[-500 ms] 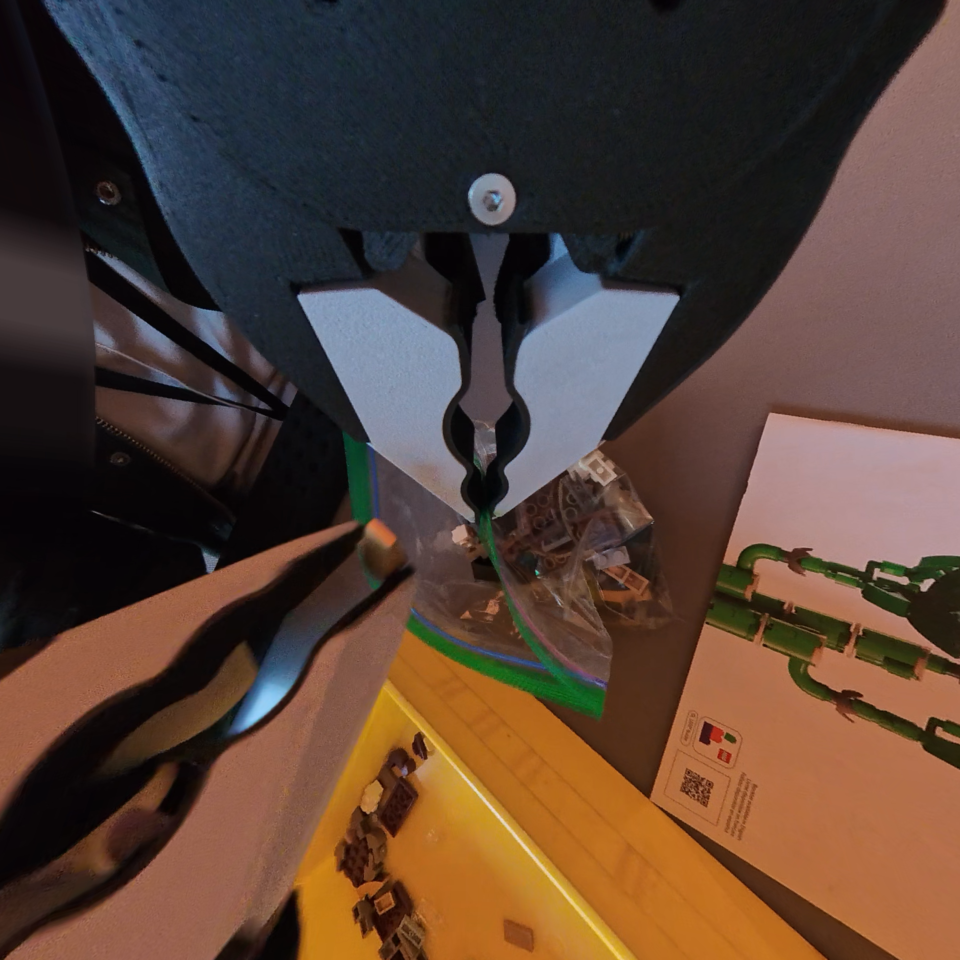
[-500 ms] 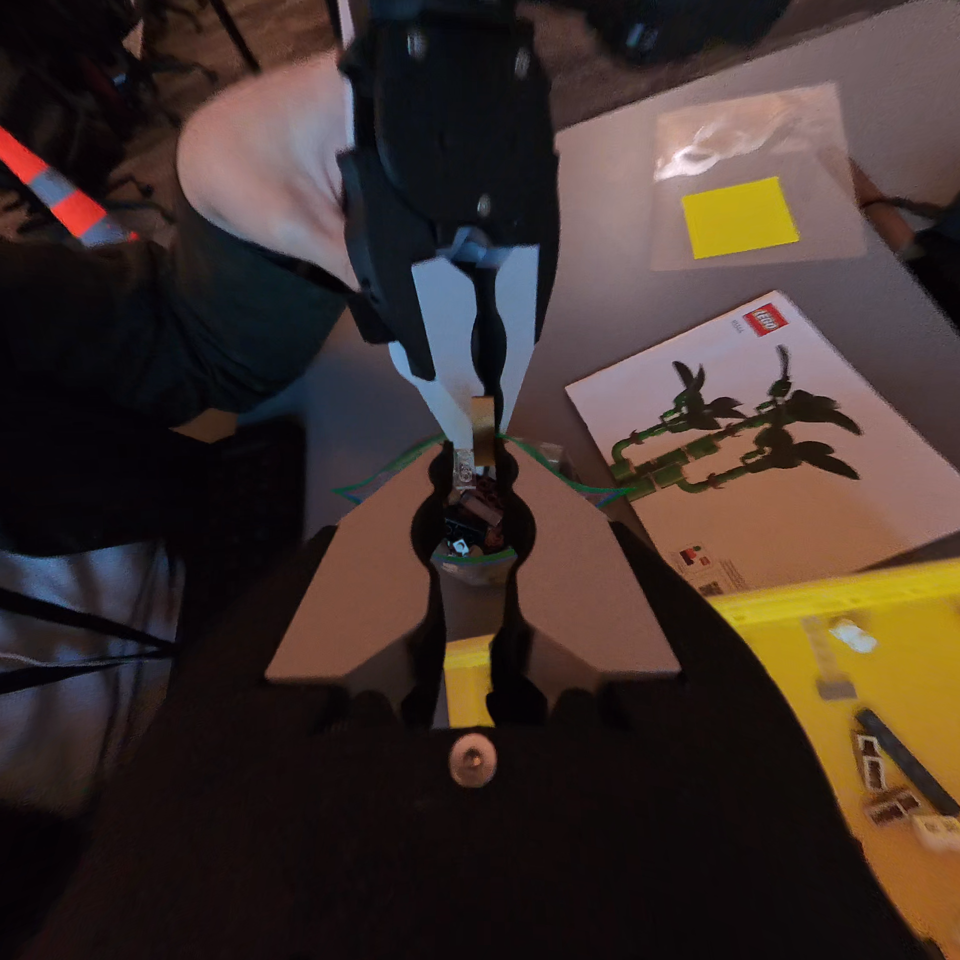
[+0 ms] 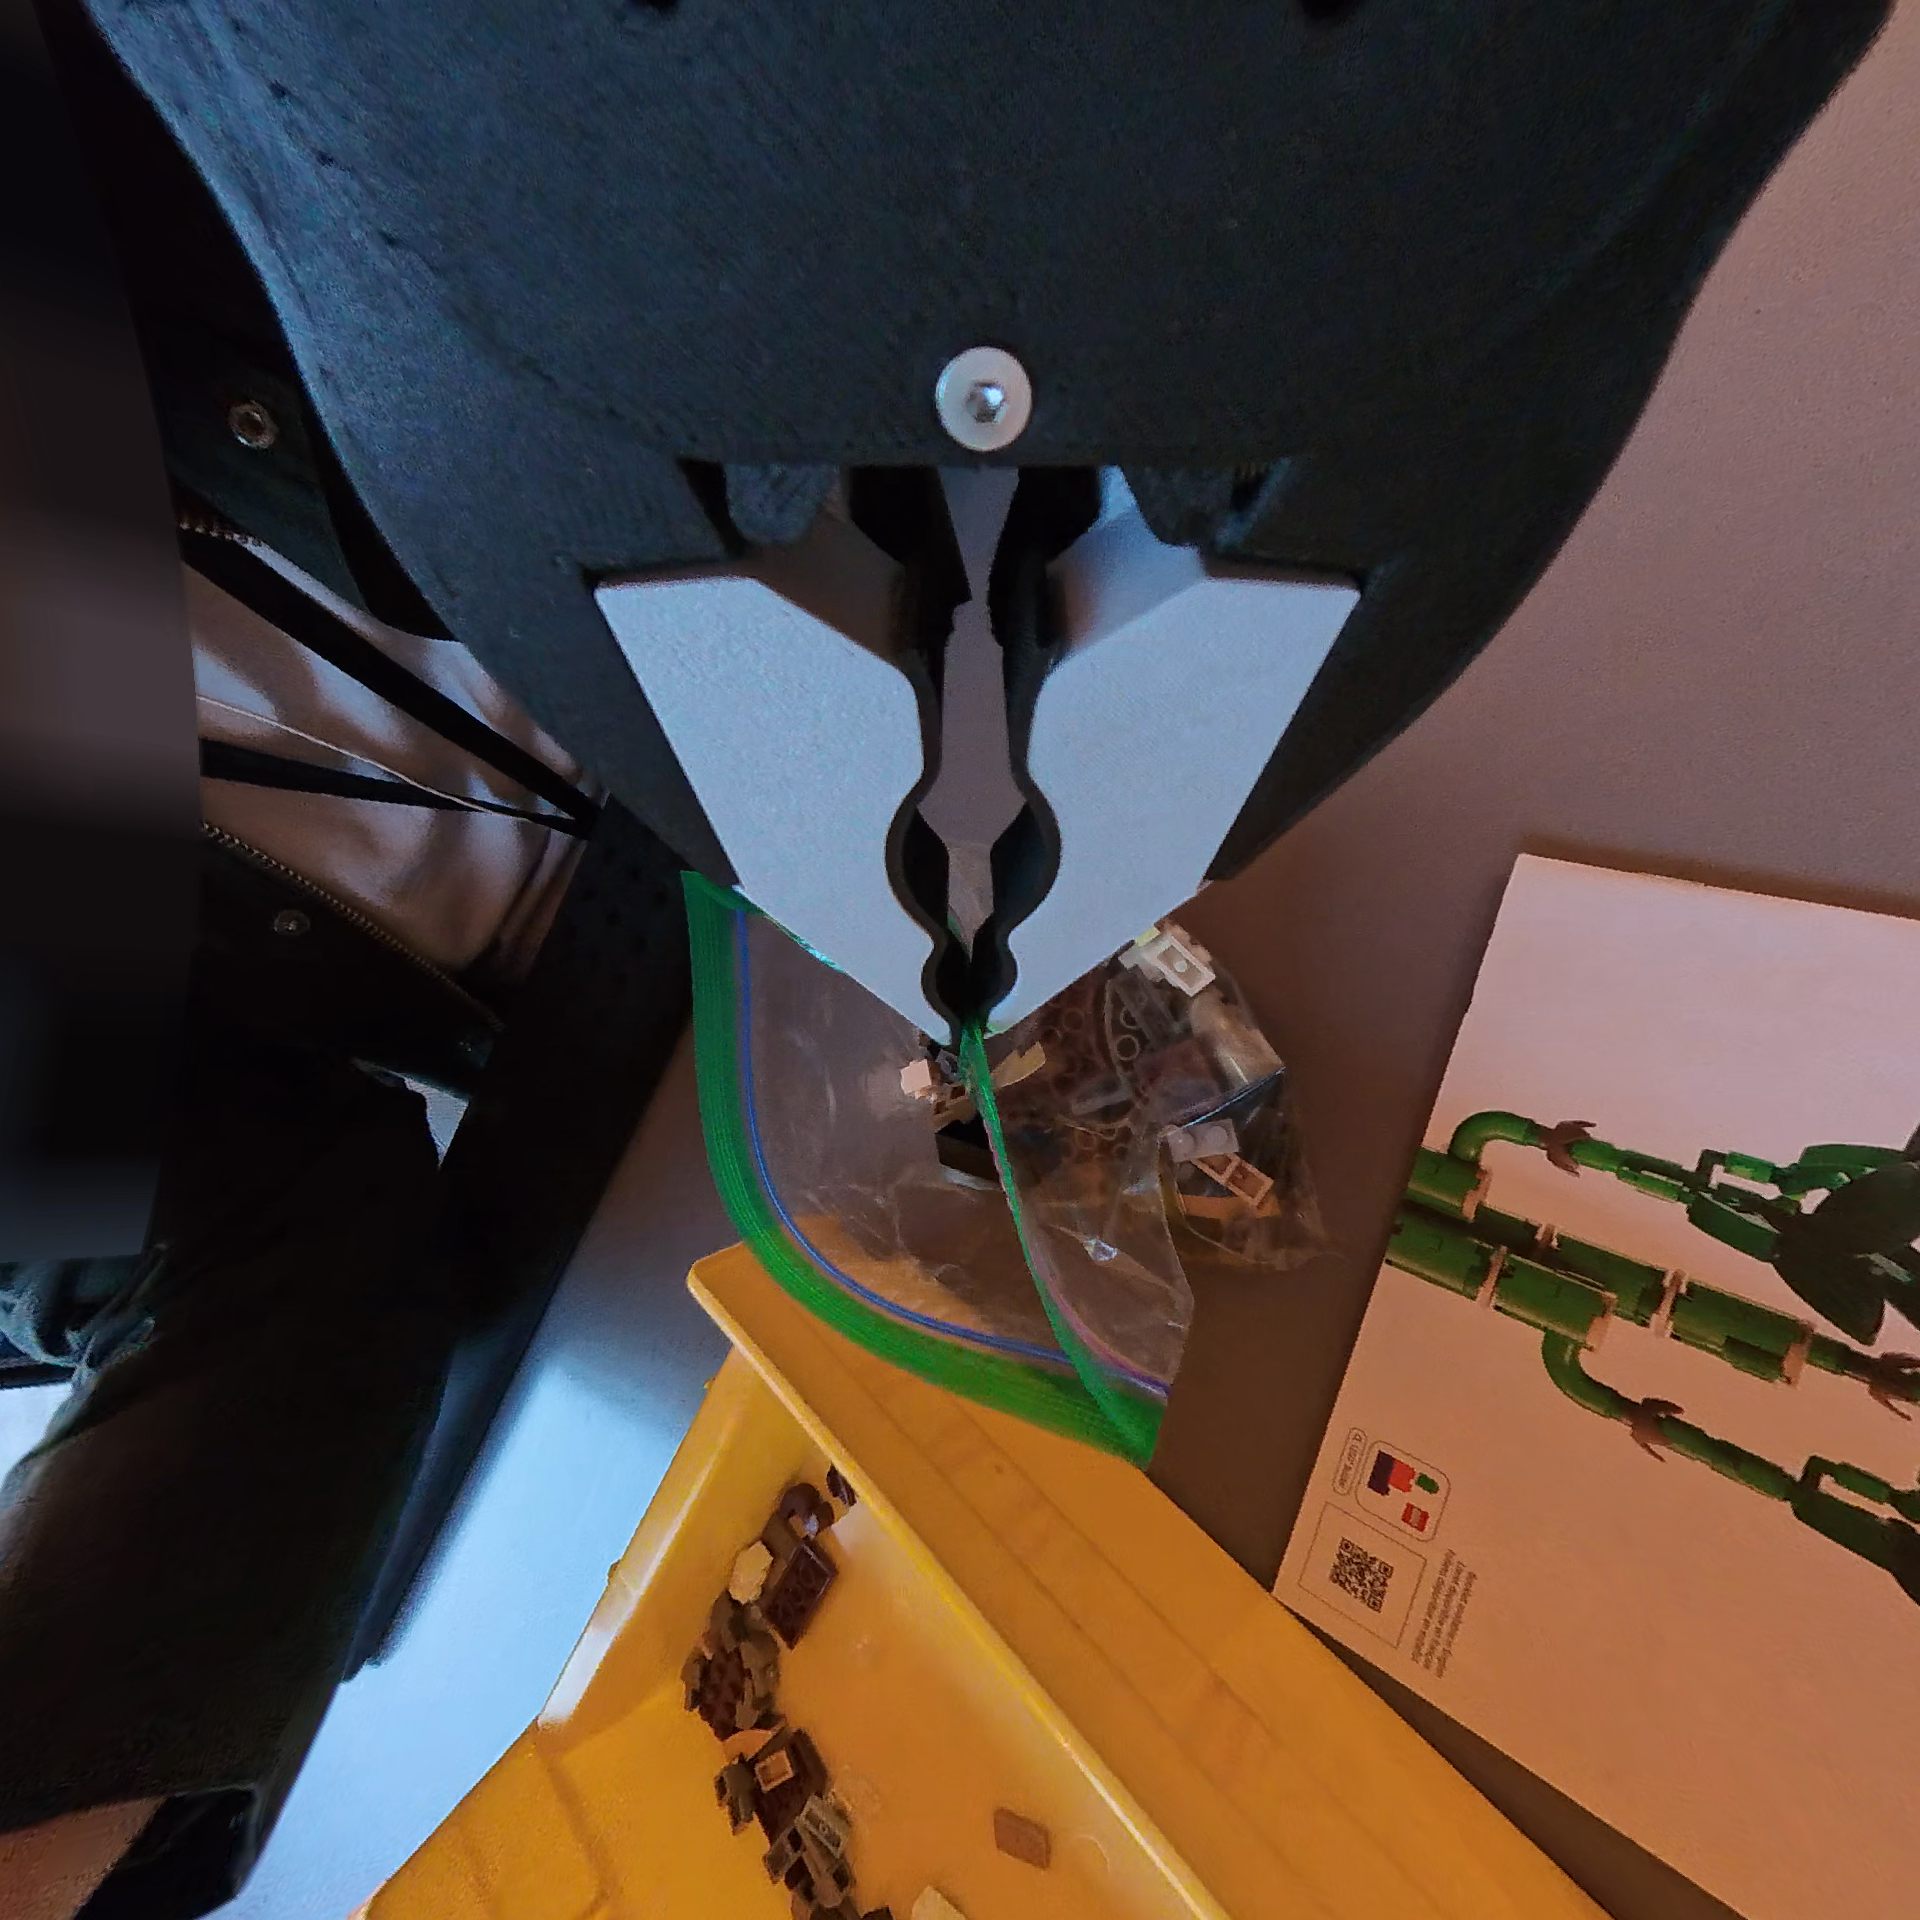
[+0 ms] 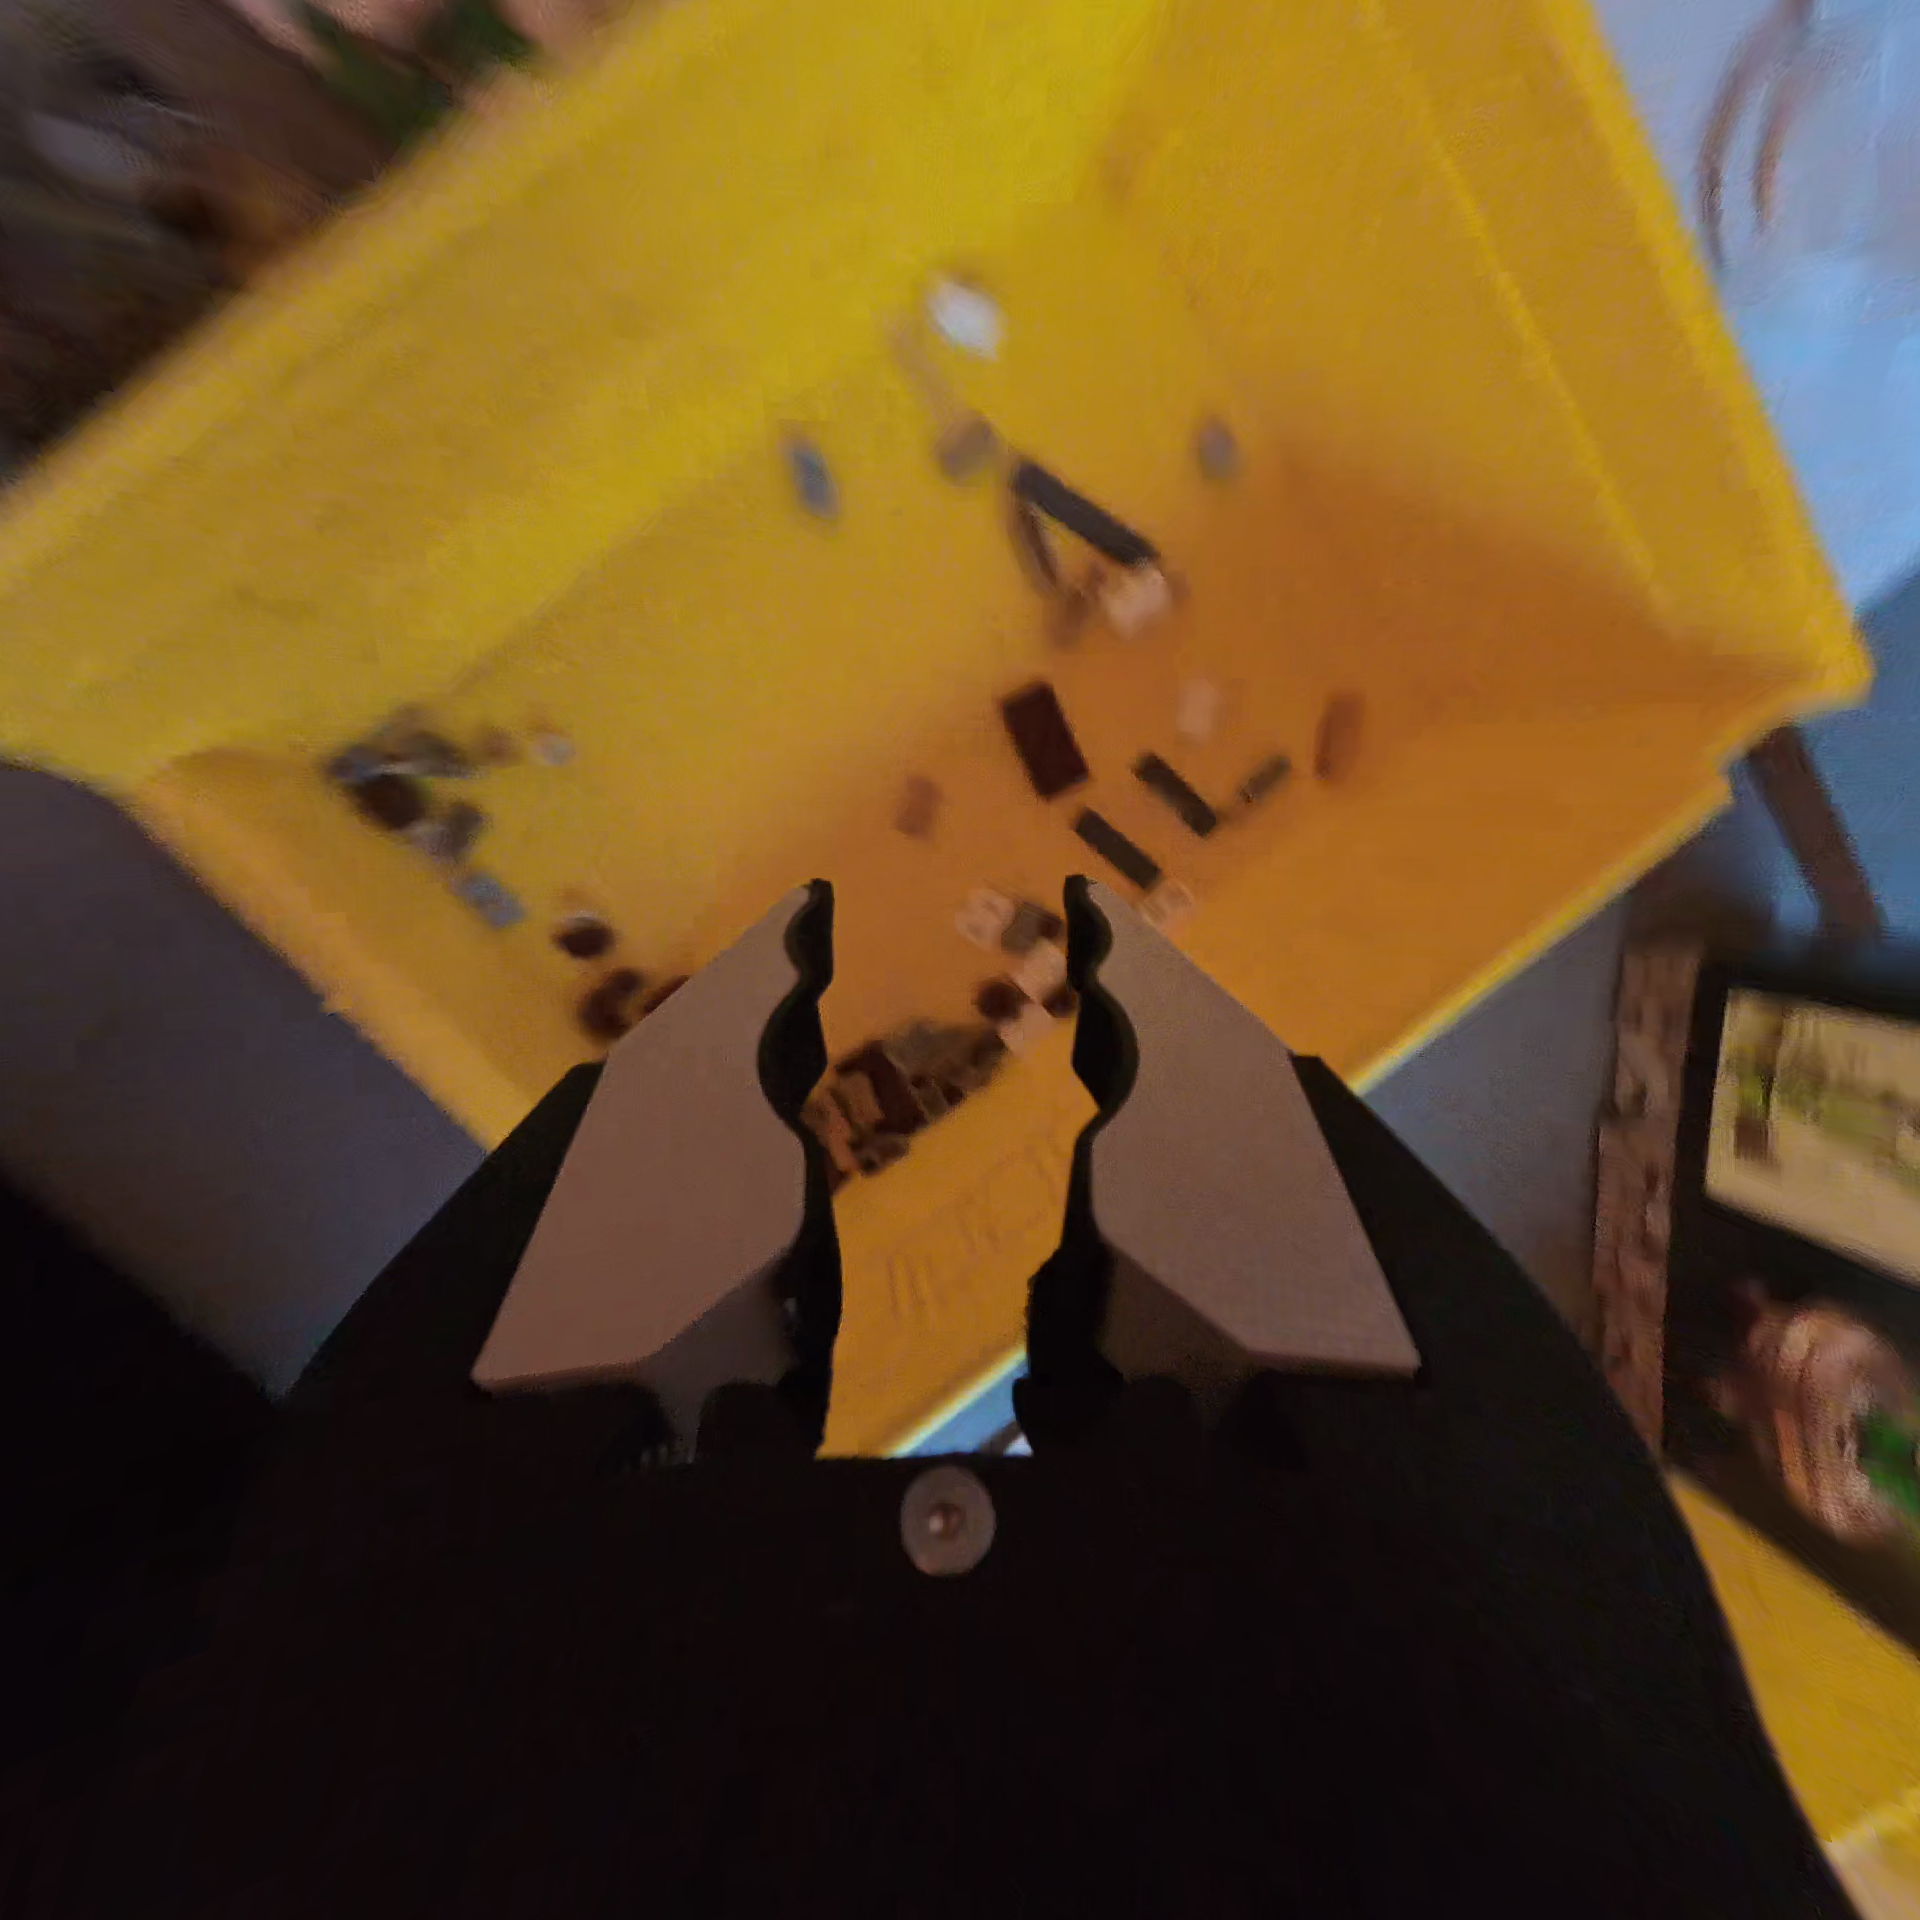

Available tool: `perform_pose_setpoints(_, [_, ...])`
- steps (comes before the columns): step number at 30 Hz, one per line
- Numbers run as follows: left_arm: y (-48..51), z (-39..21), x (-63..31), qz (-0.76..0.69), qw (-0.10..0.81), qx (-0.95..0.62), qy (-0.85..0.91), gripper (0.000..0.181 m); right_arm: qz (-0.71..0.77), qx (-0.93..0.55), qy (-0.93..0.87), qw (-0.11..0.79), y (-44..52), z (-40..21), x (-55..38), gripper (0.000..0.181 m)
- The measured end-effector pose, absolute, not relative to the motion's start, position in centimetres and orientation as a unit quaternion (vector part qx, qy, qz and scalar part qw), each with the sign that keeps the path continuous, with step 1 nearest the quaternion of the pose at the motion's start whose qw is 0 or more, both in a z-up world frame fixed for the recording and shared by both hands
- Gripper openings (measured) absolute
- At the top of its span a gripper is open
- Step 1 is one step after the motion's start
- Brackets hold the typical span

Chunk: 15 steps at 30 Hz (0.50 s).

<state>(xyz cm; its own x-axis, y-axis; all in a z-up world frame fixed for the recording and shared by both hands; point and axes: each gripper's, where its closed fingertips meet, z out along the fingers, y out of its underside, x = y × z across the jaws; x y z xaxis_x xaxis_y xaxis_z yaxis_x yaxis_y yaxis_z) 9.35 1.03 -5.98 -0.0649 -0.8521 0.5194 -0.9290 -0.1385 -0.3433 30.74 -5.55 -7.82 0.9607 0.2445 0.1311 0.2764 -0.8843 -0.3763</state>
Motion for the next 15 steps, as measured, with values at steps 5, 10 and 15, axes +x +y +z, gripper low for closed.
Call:
perform_pose_setpoints(5, [0.7, -6.1, 9.3, 0.322, 0.064, 0.678, -0.658, 0.000, -0.081, -0.982, -0.093, 0.143, -2.8, -12.3, 32.9, 0.039])
perform_pose_setpoints(10, [0.5, -6.0, 9.2, 0.320, 0.063, 0.672, -0.665, 0.000, -0.111, -0.981, -0.108, 0.121, -1.1, -15.0, 33.2, 0.035])
perform_pose_setpoints(15, [0.4, -6.1, 9.2, 0.321, 0.068, 0.671, -0.665, 0.000, -0.016, -0.993, -0.014, 0.118, -0.9, -16.4, 32.2, 0.033])
